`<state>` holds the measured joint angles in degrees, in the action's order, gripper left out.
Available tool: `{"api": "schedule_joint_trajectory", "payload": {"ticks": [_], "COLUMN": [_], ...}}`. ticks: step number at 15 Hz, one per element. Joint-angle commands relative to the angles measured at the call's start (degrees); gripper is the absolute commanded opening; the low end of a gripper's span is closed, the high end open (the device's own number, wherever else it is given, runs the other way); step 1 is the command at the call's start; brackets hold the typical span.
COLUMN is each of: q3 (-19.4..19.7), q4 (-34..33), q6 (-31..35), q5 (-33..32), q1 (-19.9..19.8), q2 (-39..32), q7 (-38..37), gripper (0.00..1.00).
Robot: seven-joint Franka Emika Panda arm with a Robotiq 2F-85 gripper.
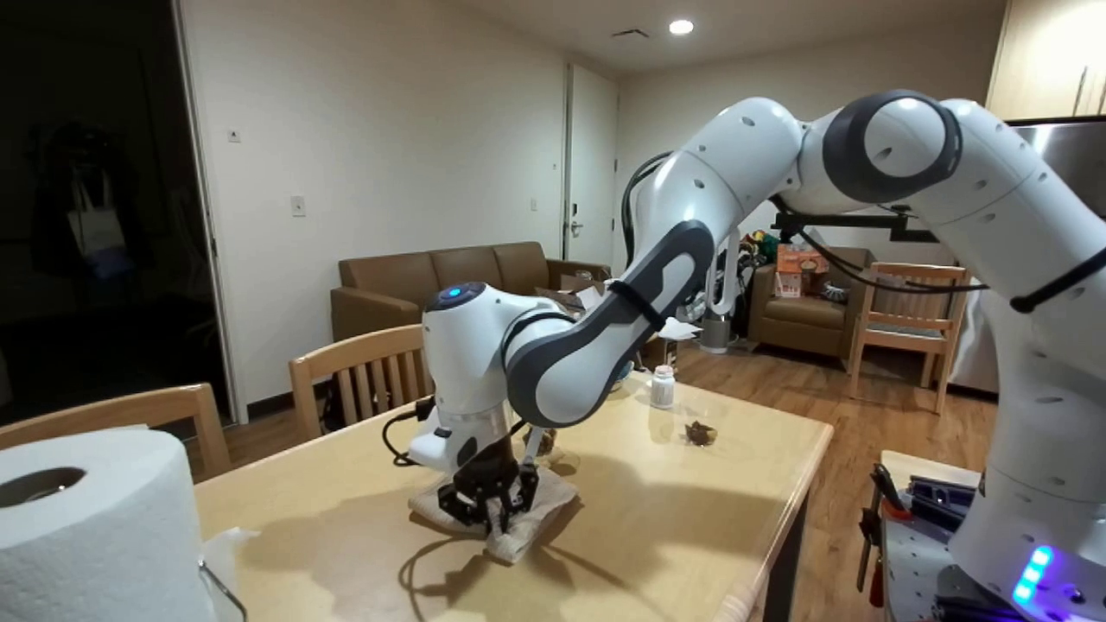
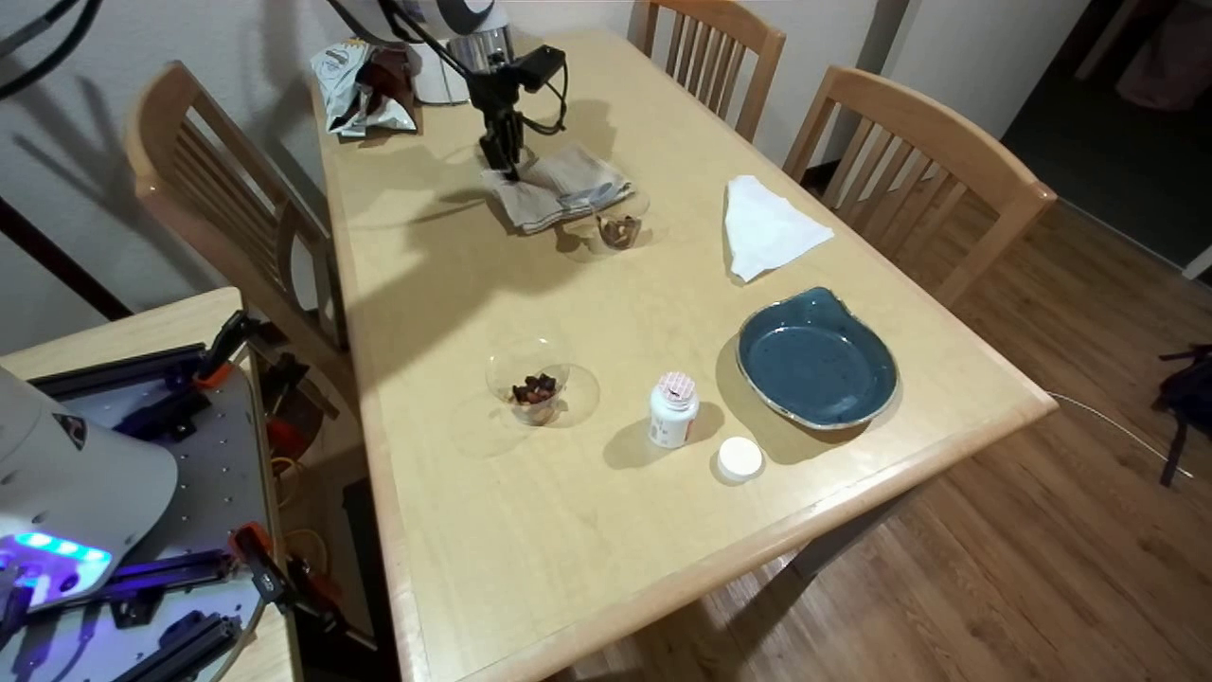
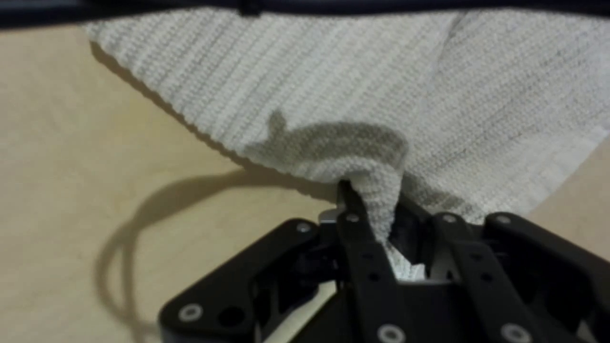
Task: Move the spoon from the white towel to the table then use the towel to wipe the table
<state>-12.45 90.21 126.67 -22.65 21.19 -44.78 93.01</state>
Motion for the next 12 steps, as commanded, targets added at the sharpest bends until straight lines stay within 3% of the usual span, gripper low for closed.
{"api": "schedule_joint_trajectory", "payload": {"ticks": [1,7,12], "q3": [-3.82,-8.78,-10.01], "q4": [8.88,14.69,18.33], "q6": [-5.39,-17.97,-18.01], "q5": [4.20,11.94,15.55], "q1": [-0.42,-0.96,-1.78], "q2": [3.62,7.80,8.74], "q7": [-1.71,-2.41,-1.62], "gripper": [0.04,0.04,0.04]}}
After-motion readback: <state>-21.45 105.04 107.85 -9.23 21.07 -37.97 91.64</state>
